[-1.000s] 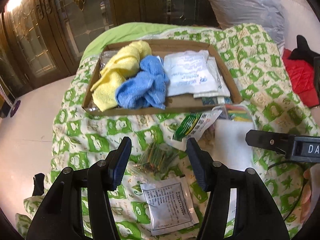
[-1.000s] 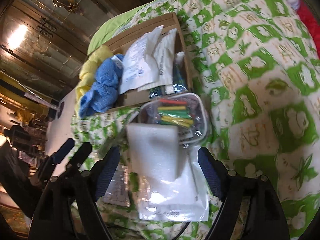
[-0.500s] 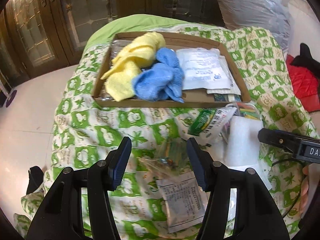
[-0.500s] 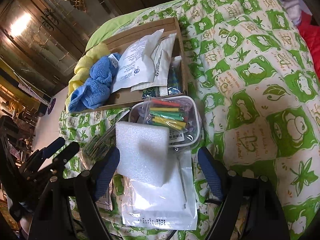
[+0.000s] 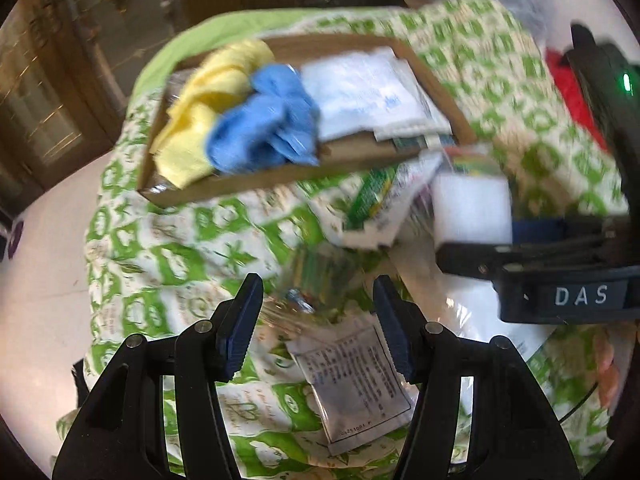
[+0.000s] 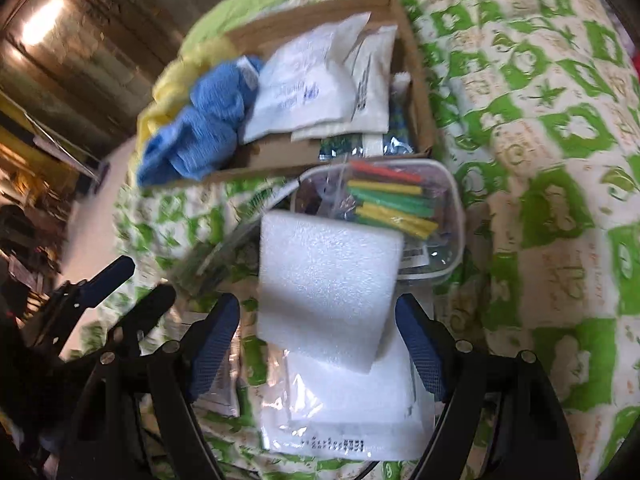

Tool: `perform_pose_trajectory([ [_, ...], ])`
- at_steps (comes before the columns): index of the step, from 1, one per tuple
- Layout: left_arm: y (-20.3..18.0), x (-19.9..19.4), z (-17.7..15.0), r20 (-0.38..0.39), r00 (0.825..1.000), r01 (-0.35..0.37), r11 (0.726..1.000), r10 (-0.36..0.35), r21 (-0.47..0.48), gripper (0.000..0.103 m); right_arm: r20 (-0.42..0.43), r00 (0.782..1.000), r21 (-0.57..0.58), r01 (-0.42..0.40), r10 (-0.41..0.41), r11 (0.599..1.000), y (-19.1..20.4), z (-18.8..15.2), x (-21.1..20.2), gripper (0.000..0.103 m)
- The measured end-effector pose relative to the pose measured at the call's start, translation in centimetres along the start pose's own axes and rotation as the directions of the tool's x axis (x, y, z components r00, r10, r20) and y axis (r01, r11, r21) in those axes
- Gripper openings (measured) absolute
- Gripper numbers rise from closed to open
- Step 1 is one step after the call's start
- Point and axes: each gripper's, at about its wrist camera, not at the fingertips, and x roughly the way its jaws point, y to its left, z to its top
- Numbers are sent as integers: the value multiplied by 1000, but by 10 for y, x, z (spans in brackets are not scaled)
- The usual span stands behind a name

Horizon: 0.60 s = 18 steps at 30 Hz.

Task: Organize soft objects
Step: 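Grasp the bundle of coloured sticks with the left gripper while the right holds the foam block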

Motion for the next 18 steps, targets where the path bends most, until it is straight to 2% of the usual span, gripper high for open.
perform_pose_trajectory([
  [2,-3,9,-1,-31,1000,6,1000,-6,12,58,-3,1000,-3,15,-15,1000,0,-1,6,81],
  [5,-1,23,-2,-82,997,14,1000,-14,-3,58,2,999,-23,45,-45,999,-2,-2,10,75],
  [7,1,29,-2,-97,995,10,1000,-11,-16,58,7,999,-20,38,-37,999,-4,-4,9,68],
  [9,3,30,-2,-92,996,9,999,-12,-31,57,13,1000,-14,23,-22,1000,-6,-5,5,66],
  [10,5,30,-1,-88,996,15,999,-19,-40,55,19,1000,-15,18,-18,1000,-9,-6,3,66],
  [11,6,30,-1,-85,996,17,999,-21,-51,41,24,1000,-15,18,-17,1000,-10,-8,1,66],
  [13,15,29,-3,-88,996,21,997,-27,-74,28,27,1000,-7,-1,1,1000,-14,-12,-4,66],
  [18,22,17,-5,-52,993,100,985,-108,-137,19,28,999,13,-39,38,999,-29,-31,-17,66],
])
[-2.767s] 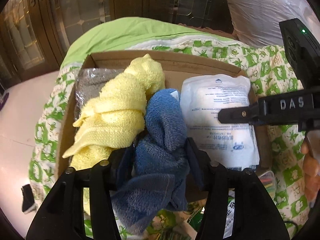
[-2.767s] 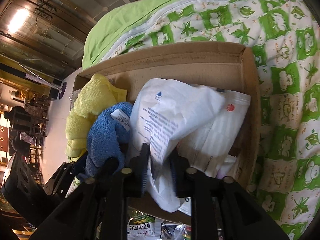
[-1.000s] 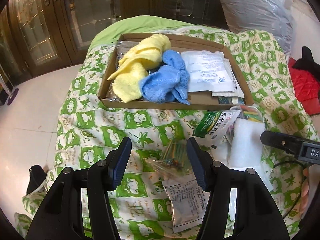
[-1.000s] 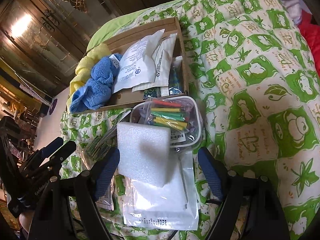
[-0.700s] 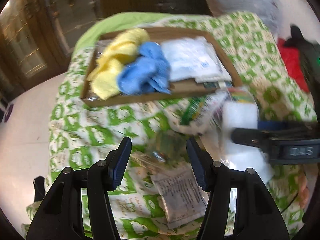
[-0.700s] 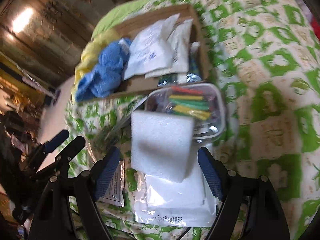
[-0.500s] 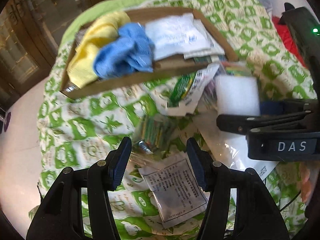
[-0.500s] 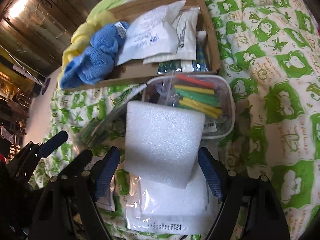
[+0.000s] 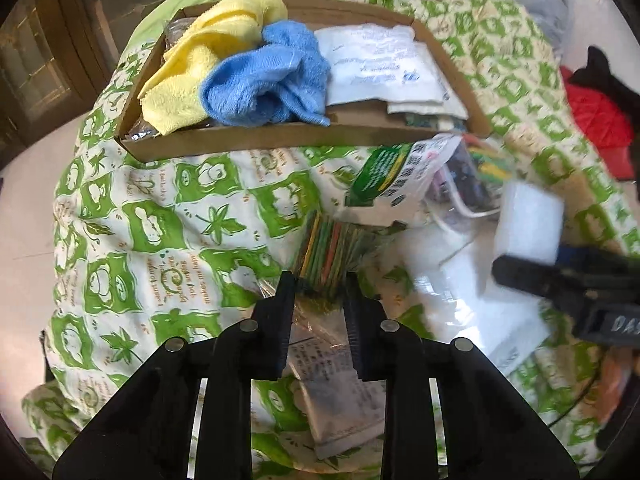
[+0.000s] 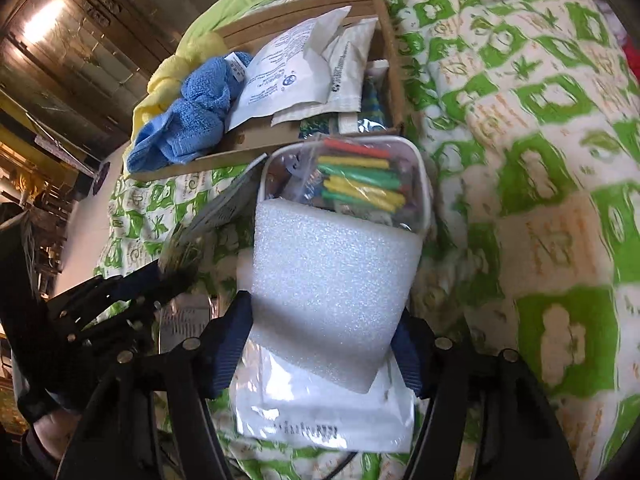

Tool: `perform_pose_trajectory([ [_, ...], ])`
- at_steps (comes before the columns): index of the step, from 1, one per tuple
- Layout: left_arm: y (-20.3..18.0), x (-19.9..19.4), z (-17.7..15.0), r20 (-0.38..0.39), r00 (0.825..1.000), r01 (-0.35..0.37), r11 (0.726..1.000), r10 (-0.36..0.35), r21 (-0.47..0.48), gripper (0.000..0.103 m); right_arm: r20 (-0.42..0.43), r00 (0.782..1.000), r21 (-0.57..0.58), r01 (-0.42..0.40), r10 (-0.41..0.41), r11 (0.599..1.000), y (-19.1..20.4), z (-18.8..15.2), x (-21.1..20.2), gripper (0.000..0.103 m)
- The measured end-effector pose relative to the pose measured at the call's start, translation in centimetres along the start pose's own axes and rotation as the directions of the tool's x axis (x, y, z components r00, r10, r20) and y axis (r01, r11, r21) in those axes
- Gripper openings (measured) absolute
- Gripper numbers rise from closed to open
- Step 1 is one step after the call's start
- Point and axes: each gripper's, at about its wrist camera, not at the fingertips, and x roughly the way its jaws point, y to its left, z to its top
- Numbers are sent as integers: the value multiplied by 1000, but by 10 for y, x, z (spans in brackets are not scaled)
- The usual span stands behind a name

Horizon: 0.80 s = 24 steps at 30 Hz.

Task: Organize soft objects
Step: 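Grasp the bundle of coloured sticks with the left gripper while the right holds the foam block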

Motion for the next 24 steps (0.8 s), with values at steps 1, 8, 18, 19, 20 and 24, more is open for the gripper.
perform_pose_trajectory([
  [1,0,-3,0,11,1000,3,1000,-3,0,18,0,1000,1,-1,1,1000,0,-2,-1,66],
  [8,-5,-12,-2,25,1000,13,1000,-13,4,18,55,998,-54,35,-32,998,7,-11,-16,66],
  [18,-15,15,0,-47,996,-75,996,77,49,61,43,999,-40,18,-17,999,6,-7,-13,66],
  [19,-15,15,1,-43,997,-67,997,69,50,61,42,999,-40,17,-15,999,8,-5,-10,66],
  [20,-14,15,2,-42,998,-52,998,54,48,61,42,999,-38,15,-14,999,9,-4,-10,66],
  [24,-12,23,6,-53,998,-37,998,40,47,61,36,999,-33,7,-6,999,8,-4,-7,66],
])
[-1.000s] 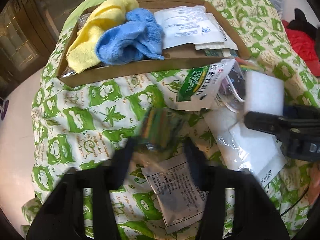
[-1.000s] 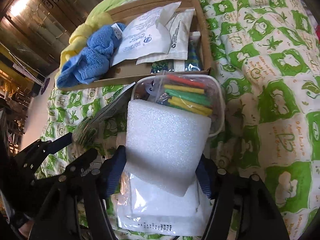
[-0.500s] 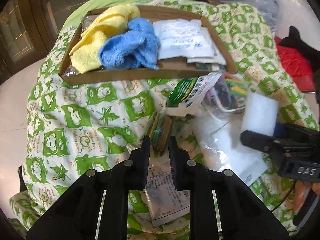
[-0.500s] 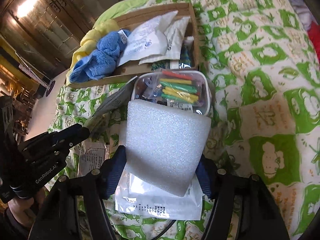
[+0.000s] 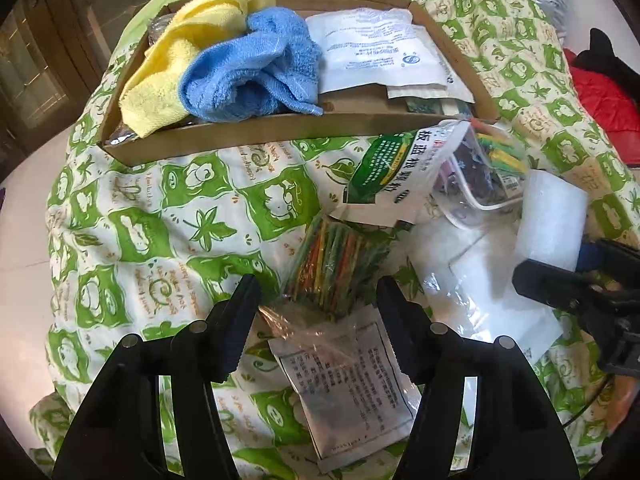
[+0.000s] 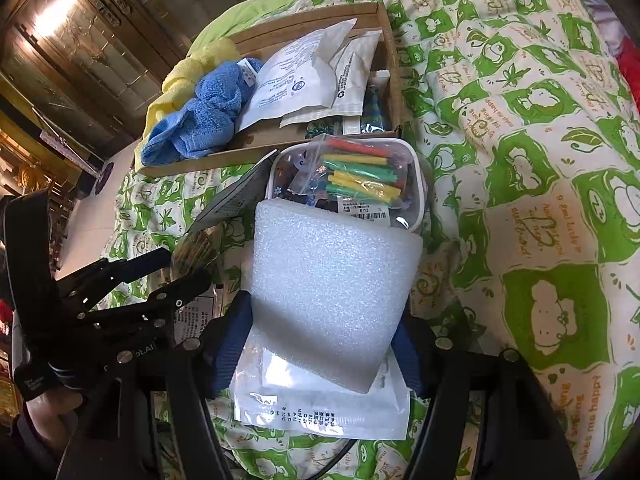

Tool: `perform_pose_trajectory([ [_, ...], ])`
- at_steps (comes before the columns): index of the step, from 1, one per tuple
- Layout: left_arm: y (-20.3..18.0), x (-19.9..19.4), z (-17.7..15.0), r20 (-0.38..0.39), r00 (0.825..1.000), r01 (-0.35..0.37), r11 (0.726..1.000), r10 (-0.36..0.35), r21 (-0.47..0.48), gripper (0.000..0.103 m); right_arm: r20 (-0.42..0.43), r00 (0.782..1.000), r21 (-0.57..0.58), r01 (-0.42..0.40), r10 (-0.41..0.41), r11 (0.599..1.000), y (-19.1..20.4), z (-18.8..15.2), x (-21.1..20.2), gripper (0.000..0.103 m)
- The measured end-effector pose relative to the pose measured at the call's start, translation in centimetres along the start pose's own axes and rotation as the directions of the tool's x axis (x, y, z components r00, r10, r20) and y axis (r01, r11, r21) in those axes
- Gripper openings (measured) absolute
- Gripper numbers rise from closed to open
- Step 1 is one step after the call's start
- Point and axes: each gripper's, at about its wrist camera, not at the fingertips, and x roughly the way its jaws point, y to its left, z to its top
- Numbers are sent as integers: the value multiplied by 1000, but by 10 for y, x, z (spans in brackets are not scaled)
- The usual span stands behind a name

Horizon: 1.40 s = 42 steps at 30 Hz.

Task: Organize soft objects
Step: 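Grasp the bundle of coloured sticks with the left gripper while the right holds the foam block, then lift the coloured sticks with the left gripper while the right lifts the foam block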

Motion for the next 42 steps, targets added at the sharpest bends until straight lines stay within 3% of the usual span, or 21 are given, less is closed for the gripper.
perform_pose_trajectory([
  [7,1,13,8,-16,1000,17,1000,-17,-6,58,-11,1000,2,-11,11,1000,0,0,4,67],
  [8,5,10,6,-9,1000,22,1000,-22,-11,46,-10,1000,2,-12,12,1000,0,0,3,67],
  [11,14,2,3,10,999,33,999,-33,-35,26,-2,1000,3,-13,13,1000,0,1,2,67],
  [19,10,-22,-6,83,995,56,998,-53,-31,23,17,1000,1,-15,15,1000,0,-2,-5,67],
  [29,12,-58,-10,219,973,87,995,-75,-43,23,24,1000,-6,-13,13,1000,2,-2,-7,67],
  [42,14,-61,-9,241,969,73,996,-58,-51,23,-6,1000,-8,-12,12,1000,3,-1,2,67],
])
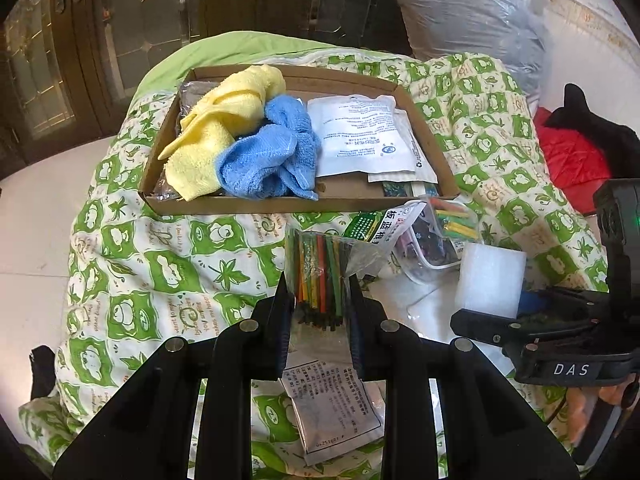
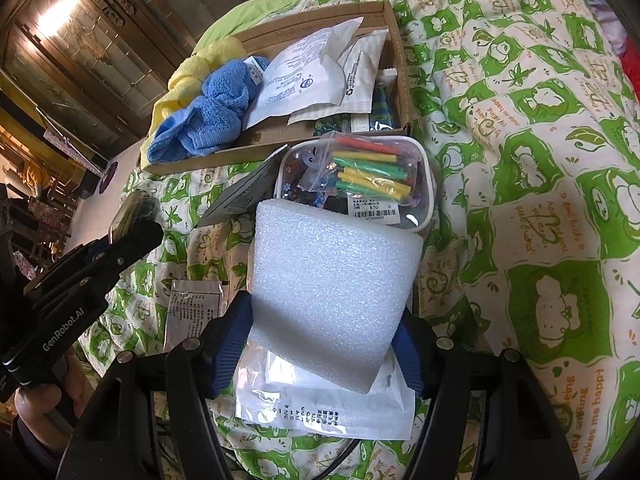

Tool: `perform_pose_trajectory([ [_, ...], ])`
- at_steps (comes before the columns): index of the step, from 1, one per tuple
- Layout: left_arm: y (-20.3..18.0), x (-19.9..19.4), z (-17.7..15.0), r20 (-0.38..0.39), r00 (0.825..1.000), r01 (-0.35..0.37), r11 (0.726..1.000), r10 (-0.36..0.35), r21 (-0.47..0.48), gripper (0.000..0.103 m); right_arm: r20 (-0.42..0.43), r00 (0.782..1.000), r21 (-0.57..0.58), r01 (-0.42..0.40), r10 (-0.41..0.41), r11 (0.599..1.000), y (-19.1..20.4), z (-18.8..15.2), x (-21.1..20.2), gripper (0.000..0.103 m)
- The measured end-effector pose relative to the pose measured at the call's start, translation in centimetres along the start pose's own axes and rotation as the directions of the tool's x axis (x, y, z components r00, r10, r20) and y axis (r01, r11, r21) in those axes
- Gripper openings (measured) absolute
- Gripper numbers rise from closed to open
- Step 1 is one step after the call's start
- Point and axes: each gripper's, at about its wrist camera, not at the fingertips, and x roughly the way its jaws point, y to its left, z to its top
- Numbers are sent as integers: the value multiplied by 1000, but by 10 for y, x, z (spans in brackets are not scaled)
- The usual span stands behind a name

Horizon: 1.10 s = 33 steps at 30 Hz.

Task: Organize soft objects
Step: 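Lift the coloured sticks with the left gripper while the right lifts the foam block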

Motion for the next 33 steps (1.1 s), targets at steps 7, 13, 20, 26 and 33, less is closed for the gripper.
perform_pose_trajectory([
  [7,-1,-1,1,5,1000,-15,1000,15,7,23,0,1000,-2,1,-1,1000,0,0,1,67],
  [13,-2,-2,1,13,999,-33,999,33,20,23,4,1000,-8,5,-5,1000,2,0,-3,67],
  [20,-3,-5,1,21,999,-46,999,45,28,23,3,1000,-17,-3,3,1000,6,4,-9,67],
  [26,-3,-7,1,23,999,-47,999,46,27,23,-27,998,-5,-50,50,999,10,11,-18,67],
  [33,2,-9,2,26,998,-50,998,49,28,23,-104,991,-27,-82,78,996,15,23,-30,67],
])
